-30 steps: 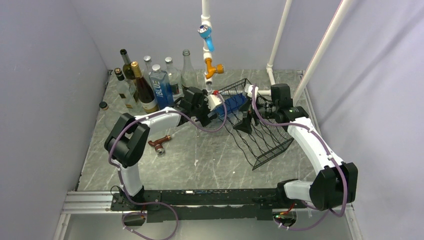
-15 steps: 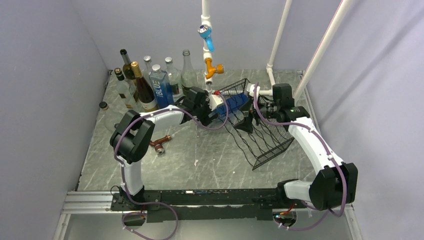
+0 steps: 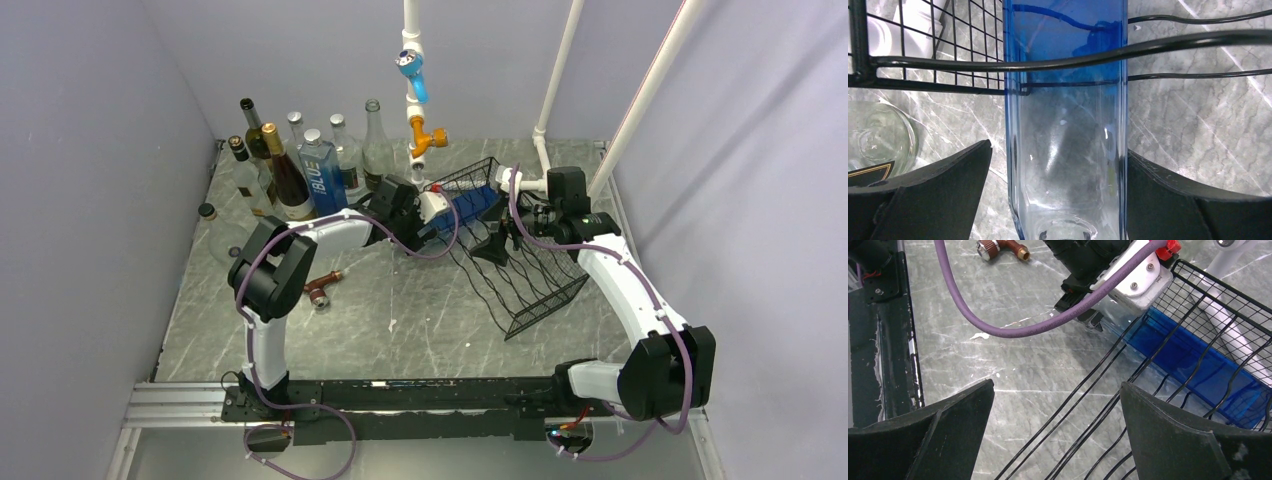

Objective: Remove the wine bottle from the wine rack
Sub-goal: Pick up the wine bottle from the wine rack.

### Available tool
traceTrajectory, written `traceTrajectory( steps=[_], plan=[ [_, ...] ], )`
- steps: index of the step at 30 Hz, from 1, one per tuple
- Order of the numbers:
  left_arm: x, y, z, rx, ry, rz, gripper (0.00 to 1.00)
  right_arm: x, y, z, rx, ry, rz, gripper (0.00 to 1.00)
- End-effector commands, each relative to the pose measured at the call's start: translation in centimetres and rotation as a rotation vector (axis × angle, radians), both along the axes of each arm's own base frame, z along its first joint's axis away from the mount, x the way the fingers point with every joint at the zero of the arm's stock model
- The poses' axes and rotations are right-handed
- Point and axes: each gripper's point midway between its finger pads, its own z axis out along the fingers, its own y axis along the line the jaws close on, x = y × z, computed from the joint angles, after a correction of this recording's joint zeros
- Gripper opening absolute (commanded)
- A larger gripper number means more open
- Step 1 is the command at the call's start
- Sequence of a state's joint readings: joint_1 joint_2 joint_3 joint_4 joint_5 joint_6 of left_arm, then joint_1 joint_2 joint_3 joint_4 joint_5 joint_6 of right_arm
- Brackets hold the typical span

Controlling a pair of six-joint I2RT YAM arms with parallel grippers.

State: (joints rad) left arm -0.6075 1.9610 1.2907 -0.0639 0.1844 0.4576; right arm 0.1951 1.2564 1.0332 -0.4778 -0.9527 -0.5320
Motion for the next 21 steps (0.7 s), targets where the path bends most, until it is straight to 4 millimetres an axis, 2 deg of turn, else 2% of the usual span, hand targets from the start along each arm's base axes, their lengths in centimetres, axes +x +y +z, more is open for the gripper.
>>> traceTrajectory(
  steps=[1, 9, 13, 17, 19, 20, 21],
  plan=[
    [1.1, -0.9, 1.2, -0.015, -0.039, -0.004, 0.94, -0.1, 0.1, 2.4, 0.030, -0.063, 0.025, 1.00],
    [1.1, -1.3, 1.0, -0.008, -0.059, -0.019, 0.88, -0.1, 0.1, 2.4, 0.032, -0.063, 0.026, 1.00],
    [1.0, -1.4, 1.1, -0.013, -0.061, -0.022, 0.79, -0.1, 0.0, 2.4, 0.031, -0.065, 0.024, 1.00],
    [0.7, -1.4, 1.1, -0.008, -0.039, -0.025, 0.54, -0.1, 0.0, 2.4, 0.033, -0.066, 0.026, 1.00],
    [0.4, -1.2, 1.3, -0.010, -0.033, -0.020, 0.28, -0.1, 0.0, 2.4, 0.033, -0.064, 0.026, 1.00],
    [0.3, -1.1, 1.6, -0.015, -0.034, -0.013, 0.18, -0.1, 0.0, 2.4, 0.033, -0.064, 0.025, 1.00],
    [0.1, -0.9, 1.8, -0.017, -0.037, -0.012, 0.13, -0.2, 0.0, 2.4, 0.033, -0.064, 0.026, 1.00]
  ],
)
